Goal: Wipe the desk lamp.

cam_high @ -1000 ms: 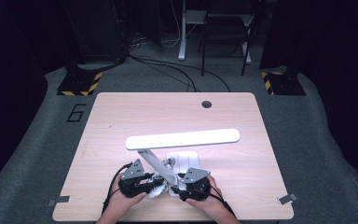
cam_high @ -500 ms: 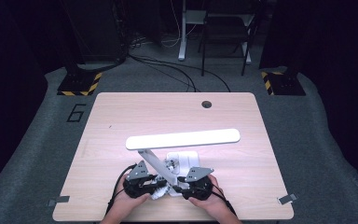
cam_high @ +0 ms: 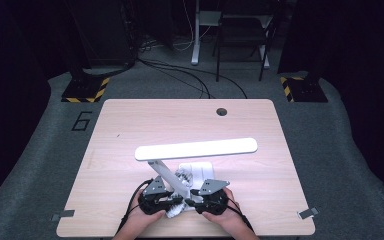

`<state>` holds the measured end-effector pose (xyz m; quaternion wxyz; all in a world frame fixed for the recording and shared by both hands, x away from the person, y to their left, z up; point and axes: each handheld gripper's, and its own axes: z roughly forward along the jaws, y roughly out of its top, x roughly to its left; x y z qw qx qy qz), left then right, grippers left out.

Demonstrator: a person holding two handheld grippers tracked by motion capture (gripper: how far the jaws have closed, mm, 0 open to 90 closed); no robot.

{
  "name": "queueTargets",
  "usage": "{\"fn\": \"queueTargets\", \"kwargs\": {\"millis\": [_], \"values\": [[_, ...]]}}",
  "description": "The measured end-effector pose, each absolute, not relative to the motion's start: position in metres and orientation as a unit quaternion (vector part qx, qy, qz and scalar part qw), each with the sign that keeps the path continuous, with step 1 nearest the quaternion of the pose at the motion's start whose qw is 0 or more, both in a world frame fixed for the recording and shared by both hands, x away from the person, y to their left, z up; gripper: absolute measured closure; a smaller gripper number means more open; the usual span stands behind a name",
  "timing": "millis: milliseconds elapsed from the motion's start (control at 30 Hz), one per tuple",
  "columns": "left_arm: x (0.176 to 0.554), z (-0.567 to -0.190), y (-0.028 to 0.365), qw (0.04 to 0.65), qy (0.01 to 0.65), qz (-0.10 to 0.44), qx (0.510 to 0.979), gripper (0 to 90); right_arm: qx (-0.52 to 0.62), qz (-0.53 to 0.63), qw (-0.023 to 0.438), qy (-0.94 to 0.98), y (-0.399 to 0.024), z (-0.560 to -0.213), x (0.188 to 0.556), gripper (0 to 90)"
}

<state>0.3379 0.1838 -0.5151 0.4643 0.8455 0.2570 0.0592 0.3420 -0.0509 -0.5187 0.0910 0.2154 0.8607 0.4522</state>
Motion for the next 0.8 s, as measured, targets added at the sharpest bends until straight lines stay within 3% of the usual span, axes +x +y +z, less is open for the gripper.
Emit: {"fn": "queueTargets", "kwargs": {"millis": [800], "values": [[0.331,-0.482,0.198,0.482,0.251,0.066,0.837,73.3,0.214,0.451,0.092,0.862,-0.051,-0.519,0.342,58.2]]}}
